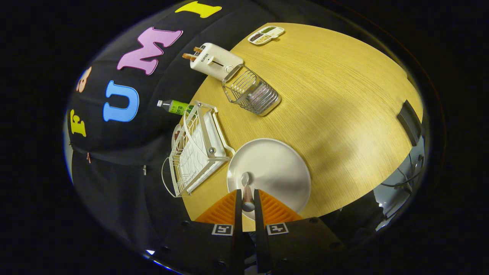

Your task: Take the plate from the dish rack, then take the spoon from the basket and place it into the plate.

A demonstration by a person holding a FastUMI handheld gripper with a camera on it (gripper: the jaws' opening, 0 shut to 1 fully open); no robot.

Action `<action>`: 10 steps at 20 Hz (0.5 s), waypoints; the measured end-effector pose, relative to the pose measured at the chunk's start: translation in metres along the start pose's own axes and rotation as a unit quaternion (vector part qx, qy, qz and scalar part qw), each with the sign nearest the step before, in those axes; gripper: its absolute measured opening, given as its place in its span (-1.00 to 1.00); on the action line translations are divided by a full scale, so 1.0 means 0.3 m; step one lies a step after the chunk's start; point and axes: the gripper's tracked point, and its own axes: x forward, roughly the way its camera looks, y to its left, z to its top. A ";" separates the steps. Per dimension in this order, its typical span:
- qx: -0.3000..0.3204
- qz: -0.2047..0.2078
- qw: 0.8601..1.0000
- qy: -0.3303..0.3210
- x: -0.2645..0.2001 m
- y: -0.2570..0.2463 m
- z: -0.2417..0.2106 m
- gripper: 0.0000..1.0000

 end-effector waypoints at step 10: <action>-0.003 -0.042 0.999 0.017 0.003 -0.090 -0.030 0.07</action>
